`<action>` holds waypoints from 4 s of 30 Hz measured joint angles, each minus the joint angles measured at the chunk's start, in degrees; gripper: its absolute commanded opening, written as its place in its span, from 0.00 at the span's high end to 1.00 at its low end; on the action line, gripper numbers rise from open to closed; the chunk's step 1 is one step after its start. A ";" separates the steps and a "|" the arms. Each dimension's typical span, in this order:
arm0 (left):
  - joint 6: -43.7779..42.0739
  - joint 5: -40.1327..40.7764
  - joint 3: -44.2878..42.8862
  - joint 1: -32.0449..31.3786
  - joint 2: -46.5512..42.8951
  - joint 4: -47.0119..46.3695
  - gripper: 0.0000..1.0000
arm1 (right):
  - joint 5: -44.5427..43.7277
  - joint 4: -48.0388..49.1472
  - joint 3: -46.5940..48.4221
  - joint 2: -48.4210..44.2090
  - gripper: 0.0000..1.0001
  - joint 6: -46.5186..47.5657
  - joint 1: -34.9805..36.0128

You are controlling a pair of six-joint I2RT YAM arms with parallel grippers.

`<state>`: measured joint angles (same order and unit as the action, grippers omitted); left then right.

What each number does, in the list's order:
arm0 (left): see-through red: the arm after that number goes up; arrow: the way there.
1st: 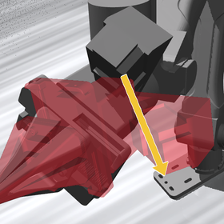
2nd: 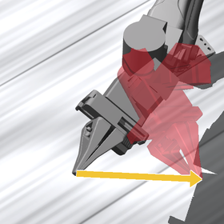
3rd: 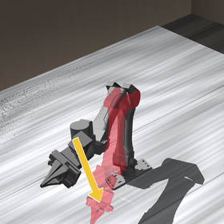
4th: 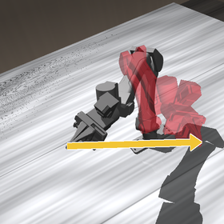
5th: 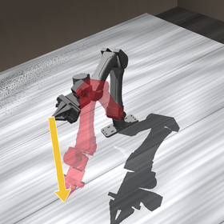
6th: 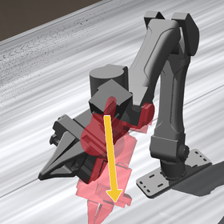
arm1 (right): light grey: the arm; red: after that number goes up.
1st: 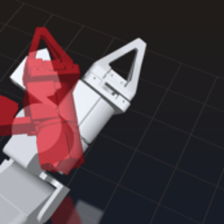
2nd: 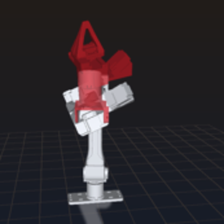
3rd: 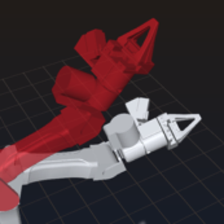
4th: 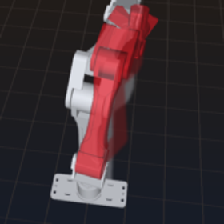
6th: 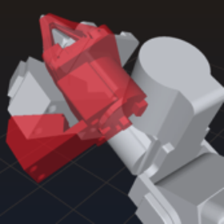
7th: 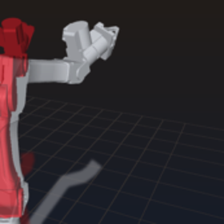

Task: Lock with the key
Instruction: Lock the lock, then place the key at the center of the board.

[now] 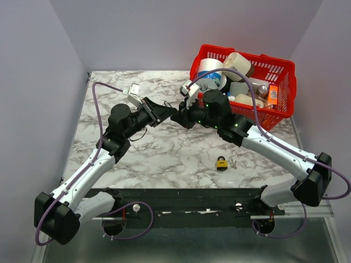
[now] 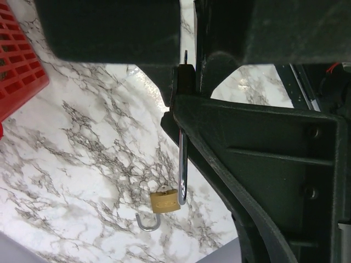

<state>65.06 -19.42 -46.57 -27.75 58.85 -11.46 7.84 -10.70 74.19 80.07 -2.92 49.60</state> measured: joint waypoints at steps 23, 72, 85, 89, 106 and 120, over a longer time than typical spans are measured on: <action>0.42 -1.03 0.52 3.41 -0.35 2.95 1.00 | 6.12 0.13 -6.95 -8.28 0.56 7.04 -0.13; 0.33 -2.32 1.68 2.86 -2.21 1.42 1.00 | 4.87 -2.97 -3.54 -4.96 0.52 7.45 -0.22; 0.44 -2.34 1.77 2.12 -2.21 1.46 1.00 | 5.11 -2.64 -2.03 -3.04 0.77 7.30 -0.22; 0.79 -2.29 2.08 2.12 -2.21 1.51 1.00 | 5.05 -2.67 -2.03 -2.69 0.94 7.37 -0.33; 1.20 -0.11 1.62 5.75 -0.39 5.53 1.00 | 5.97 -0.44 -8.66 -3.76 0.99 3.21 -0.24; -2.40 3.61 1.66 8.96 -0.85 11.96 1.00 | 0.85 -2.49 -29.09 -17.35 0.99 -14.51 0.72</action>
<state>62.65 -15.81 -44.91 -18.79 58.00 0.49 8.69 -13.19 45.10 62.72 -17.43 50.33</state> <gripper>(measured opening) 0.340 0.012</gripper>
